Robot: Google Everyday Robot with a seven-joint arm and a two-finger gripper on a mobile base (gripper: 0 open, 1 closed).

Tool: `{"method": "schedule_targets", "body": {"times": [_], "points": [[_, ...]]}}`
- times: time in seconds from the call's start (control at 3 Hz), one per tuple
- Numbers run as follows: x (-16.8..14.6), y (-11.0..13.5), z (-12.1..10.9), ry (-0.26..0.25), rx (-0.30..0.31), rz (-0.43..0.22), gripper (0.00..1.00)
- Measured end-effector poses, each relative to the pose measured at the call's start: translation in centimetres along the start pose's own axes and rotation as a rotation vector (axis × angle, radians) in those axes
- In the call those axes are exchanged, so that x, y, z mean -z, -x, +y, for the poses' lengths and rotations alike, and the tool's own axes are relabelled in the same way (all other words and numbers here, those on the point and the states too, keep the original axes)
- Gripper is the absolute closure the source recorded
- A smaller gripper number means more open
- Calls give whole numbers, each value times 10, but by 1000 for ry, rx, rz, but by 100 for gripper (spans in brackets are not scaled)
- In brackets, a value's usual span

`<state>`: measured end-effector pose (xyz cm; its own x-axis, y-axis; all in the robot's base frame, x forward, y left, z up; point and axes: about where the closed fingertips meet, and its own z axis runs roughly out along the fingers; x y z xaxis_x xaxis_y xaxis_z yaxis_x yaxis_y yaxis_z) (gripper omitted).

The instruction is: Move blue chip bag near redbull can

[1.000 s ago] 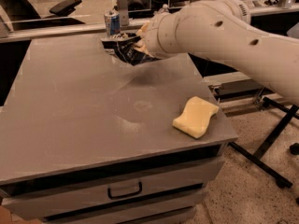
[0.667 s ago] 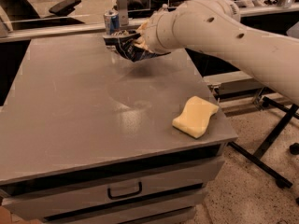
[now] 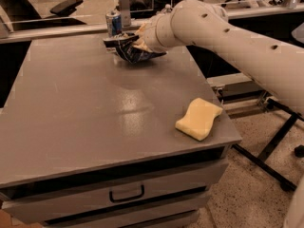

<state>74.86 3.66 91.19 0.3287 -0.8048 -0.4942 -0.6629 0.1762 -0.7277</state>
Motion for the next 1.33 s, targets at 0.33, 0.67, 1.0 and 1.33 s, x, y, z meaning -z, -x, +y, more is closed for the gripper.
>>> {"method": "schedule_targets", "body": {"times": [0.33, 0.67, 1.0, 1.33], "points": [[-17, -4, -1, 24, -4, -25, 64], [-25, -6, 3, 37, -11, -45, 40], [-25, -5, 8, 44, -21, -52, 18], [-12, -3, 13, 27, -55, -44, 0]]}}
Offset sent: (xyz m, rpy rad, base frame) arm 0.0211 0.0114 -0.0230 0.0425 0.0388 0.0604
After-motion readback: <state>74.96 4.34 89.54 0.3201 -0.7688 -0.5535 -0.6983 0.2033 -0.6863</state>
